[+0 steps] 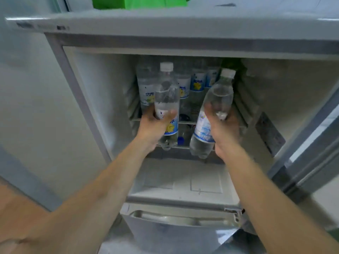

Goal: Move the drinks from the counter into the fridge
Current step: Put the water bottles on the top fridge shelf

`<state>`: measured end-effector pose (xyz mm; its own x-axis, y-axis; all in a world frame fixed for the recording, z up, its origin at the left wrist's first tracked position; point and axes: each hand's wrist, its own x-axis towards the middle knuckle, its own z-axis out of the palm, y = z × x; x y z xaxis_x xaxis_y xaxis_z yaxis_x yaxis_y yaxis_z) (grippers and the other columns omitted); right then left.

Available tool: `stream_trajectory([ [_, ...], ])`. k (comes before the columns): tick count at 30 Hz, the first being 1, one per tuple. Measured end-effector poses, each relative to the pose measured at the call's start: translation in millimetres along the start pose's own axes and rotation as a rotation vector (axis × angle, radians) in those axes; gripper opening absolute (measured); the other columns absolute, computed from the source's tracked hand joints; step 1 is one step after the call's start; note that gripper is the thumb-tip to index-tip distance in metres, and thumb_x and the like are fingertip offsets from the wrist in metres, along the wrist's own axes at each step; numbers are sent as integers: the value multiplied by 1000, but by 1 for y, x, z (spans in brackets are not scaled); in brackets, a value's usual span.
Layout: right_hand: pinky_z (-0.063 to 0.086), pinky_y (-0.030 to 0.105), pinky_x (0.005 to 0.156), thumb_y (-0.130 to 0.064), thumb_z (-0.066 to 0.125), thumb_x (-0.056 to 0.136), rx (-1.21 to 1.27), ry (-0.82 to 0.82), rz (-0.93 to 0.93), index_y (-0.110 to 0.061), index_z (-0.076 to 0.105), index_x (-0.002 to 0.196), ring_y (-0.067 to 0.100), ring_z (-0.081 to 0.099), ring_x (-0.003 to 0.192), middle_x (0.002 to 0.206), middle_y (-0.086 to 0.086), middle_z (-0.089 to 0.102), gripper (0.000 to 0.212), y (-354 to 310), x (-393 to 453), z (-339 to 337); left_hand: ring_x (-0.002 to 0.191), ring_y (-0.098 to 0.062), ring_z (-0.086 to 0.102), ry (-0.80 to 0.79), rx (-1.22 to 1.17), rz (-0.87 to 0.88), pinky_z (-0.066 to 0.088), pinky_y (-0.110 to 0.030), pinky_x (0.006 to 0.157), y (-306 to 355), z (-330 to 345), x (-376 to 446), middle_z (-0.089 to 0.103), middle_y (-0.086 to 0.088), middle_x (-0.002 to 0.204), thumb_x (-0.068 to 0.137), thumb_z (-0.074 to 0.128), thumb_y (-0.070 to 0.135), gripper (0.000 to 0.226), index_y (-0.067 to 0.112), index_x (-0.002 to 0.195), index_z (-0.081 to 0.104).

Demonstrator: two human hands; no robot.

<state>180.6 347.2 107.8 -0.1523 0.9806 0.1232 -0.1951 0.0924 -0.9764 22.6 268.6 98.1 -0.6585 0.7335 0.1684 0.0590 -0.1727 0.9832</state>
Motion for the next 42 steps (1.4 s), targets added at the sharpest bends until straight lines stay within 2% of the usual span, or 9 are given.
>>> stream_trajectory([
  [6,55,30,90,-35,78,82,-80,2,-158,-18,55,127,12,65,107,118,0,66,53,-9,66,36,98,-6,65,13,219,188,55,-31,87,8,24,68,68,8,108,81,77,33,39,25,113,58],
  [10,50,7,78,-29,75,87,-76,-23,-174,-21,51,127,-15,60,96,113,-15,62,48,-4,97,53,101,-6,60,40,257,259,50,-25,90,5,37,92,63,5,113,83,77,27,46,16,122,55],
  [15,50,34,102,-29,73,89,-77,-66,-136,-16,43,142,15,59,119,134,4,59,62,10,111,67,115,-5,49,90,303,357,39,-10,95,-9,44,104,54,-6,134,84,76,22,66,7,139,43],
  [18,48,42,105,-26,72,89,-98,-90,-152,-17,43,142,17,59,121,133,4,60,61,14,112,69,135,-17,42,58,337,395,37,-29,112,-15,47,100,43,-10,148,86,73,19,79,9,150,28],
  [22,55,26,89,-26,75,86,-170,-146,-112,-20,41,138,5,62,110,126,-3,60,63,21,114,59,146,-19,26,86,421,418,20,-16,115,-24,50,88,26,-9,160,92,65,10,83,12,156,13],
  [24,52,7,68,-22,78,83,-274,-167,-99,-27,47,123,-13,61,92,109,-15,60,51,31,111,50,147,-22,26,89,460,390,24,-26,118,-27,50,82,24,-10,161,94,61,5,81,11,157,10],
  [27,49,8,62,-24,76,83,-434,-179,-102,-29,57,114,-6,66,91,103,-11,66,37,46,106,42,141,-26,37,115,539,301,34,-35,113,-29,46,81,31,-11,158,96,60,13,79,12,157,10],
  [33,56,43,93,-35,75,82,-521,-147,-57,-19,50,132,19,64,110,126,2,64,58,48,102,49,126,-26,55,217,653,304,42,-27,98,-24,36,81,55,-10,142,94,66,26,72,10,153,29],
  [42,53,39,96,-39,79,78,-524,-125,-97,-20,48,132,18,62,116,130,-1,62,65,56,92,69,89,-22,69,202,921,298,49,-30,73,-14,14,86,73,-8,91,87,69,43,36,7,92,72],
])
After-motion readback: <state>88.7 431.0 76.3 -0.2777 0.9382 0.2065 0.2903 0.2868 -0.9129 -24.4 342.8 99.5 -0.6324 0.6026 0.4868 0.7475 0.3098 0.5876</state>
